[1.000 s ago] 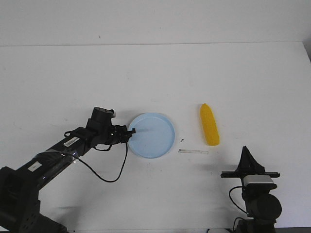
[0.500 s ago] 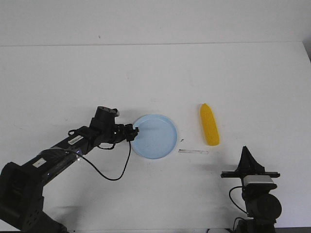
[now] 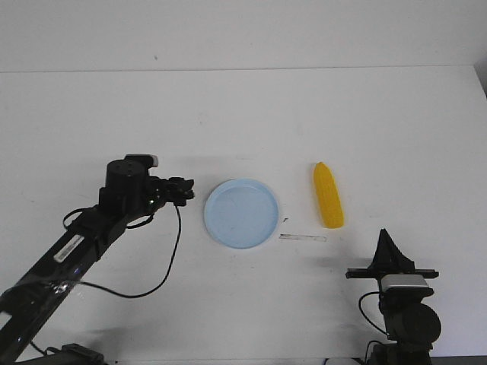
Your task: Place corn on plate with both arms
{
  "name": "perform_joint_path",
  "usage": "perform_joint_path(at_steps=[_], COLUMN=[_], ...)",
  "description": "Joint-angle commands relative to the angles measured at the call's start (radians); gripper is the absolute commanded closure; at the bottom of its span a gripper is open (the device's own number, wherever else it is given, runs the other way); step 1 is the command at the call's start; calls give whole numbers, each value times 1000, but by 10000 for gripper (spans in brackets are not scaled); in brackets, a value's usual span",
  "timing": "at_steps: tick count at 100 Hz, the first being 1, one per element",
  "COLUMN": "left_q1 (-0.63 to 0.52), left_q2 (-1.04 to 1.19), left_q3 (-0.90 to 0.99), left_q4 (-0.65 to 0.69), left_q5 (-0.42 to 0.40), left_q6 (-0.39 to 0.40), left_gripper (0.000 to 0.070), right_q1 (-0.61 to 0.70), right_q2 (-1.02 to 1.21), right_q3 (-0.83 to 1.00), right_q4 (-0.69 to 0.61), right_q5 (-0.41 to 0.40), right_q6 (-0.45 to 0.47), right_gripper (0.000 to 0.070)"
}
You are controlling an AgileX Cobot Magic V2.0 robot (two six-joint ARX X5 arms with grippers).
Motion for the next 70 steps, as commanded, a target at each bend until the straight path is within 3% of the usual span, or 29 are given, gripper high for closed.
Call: perform_joint_path(at_steps=[1,15,33,51,70], left_q1=[14,61,143,251,365], left_q2=[-56,-222,-468,-756,-1030], left_q3=[-34,-164,-349,-472,-490], left_q4=[6,37,39,10,-133], left_q5=[-54,-197,-273,-278,-278], left_q6=[57,155,286,293,292], left_gripper=[629,630,630,656,676], right_q1=[1,1,1,1,1], right_q2=[-2,-2,-2,-2,-2], right_q3=[-1,-1,-1,-1,-1], right_q4=[12,12,12,12,12], right_q5=[3,3,3,3,3], right_q6=[2,2,2,2,2], right_gripper=[690,690,690,690,690])
